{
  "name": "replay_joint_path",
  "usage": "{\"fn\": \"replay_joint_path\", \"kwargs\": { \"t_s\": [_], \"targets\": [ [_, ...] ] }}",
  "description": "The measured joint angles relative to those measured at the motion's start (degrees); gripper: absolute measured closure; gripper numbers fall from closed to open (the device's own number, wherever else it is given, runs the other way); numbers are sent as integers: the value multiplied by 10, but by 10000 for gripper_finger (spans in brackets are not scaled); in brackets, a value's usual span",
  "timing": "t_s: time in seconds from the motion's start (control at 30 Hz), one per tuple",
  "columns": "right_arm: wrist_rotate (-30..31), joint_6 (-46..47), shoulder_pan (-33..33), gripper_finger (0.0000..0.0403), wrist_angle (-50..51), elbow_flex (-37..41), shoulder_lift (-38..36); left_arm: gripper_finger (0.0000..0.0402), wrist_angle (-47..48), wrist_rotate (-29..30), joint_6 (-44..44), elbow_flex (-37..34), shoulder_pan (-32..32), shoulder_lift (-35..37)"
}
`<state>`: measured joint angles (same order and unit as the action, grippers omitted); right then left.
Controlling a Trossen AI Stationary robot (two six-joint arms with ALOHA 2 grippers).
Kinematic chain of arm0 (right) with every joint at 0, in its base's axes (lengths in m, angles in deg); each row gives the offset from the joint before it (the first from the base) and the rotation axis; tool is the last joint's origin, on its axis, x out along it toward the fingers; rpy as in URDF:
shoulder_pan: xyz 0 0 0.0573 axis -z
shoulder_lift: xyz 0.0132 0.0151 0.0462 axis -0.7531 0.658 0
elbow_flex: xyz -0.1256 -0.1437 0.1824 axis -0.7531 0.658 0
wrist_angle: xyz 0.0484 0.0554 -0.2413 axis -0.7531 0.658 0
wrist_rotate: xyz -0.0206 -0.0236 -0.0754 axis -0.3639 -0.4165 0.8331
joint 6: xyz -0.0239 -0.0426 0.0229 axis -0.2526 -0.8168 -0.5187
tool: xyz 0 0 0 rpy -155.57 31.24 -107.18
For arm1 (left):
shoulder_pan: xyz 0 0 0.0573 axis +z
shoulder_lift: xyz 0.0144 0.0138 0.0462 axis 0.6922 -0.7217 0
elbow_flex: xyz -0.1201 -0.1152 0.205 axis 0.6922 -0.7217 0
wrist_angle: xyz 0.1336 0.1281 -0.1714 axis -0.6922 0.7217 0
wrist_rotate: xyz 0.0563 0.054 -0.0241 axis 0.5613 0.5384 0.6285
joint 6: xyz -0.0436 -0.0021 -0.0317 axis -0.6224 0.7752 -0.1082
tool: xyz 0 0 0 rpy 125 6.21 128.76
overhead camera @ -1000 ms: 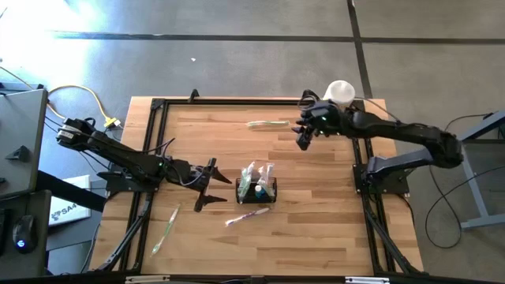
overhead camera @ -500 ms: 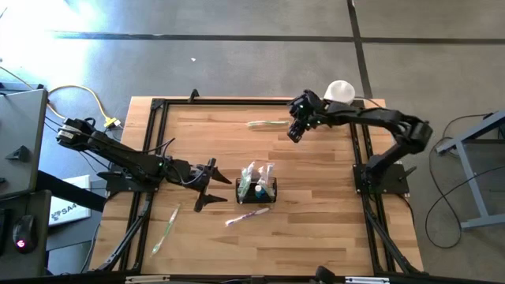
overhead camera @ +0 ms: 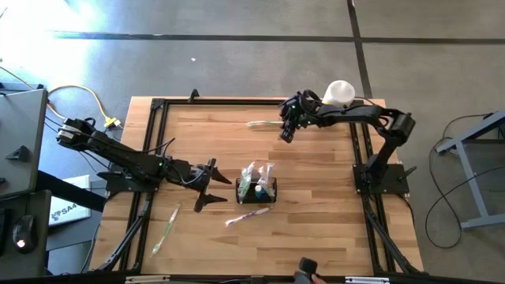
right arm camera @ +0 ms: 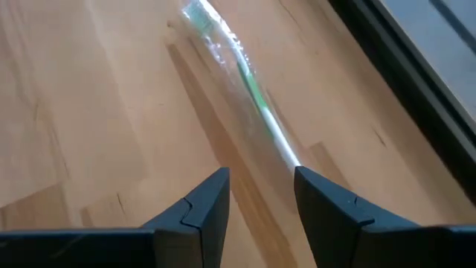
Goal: Pick & Place toothbrushing station
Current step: Put the green toothbrush into the black wire organizer
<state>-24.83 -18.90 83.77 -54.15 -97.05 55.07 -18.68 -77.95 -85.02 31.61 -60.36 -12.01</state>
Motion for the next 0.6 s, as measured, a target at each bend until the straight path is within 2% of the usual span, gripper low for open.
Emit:
{"fn": "replay_joint_path", "kwargs": {
  "t_s": [0.6],
  "targets": [
    [15, -24, 1, 259, -22, 0, 1, 105, -29, 1, -14, 0, 0, -46]
  ]
}}
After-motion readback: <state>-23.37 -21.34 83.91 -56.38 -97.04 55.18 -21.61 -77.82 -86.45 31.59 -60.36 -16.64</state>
